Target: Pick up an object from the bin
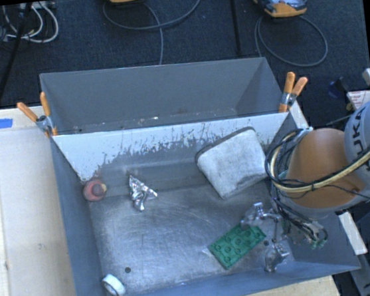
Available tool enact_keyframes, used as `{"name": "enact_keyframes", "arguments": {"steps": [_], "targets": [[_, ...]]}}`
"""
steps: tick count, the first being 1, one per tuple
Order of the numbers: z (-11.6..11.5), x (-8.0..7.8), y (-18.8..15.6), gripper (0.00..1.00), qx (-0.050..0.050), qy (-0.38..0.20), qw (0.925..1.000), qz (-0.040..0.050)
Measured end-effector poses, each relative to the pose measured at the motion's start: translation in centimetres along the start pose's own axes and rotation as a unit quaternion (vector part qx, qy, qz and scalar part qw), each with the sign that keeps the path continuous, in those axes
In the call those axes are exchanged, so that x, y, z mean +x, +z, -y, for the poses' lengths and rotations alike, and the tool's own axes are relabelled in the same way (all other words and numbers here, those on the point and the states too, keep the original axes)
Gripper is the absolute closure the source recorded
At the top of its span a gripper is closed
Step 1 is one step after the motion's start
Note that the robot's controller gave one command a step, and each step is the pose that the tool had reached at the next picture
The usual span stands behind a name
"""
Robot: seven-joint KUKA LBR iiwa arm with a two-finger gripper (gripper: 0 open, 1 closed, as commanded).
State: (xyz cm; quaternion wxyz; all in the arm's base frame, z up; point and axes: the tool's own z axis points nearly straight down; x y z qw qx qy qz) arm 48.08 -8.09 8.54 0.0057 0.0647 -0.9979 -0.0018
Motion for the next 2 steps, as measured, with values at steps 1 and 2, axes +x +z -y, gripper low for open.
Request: {"name": "enact_keyframes", "arguments": {"steps": [1,2], "targets": [[0.1,-0.3,-0.4,1.00,0.002,-0.002,1.0000,0.0040],[0.7,-1.9,-21.6,1.00,0.004,-0.018,0.9998,0.0100]]}}
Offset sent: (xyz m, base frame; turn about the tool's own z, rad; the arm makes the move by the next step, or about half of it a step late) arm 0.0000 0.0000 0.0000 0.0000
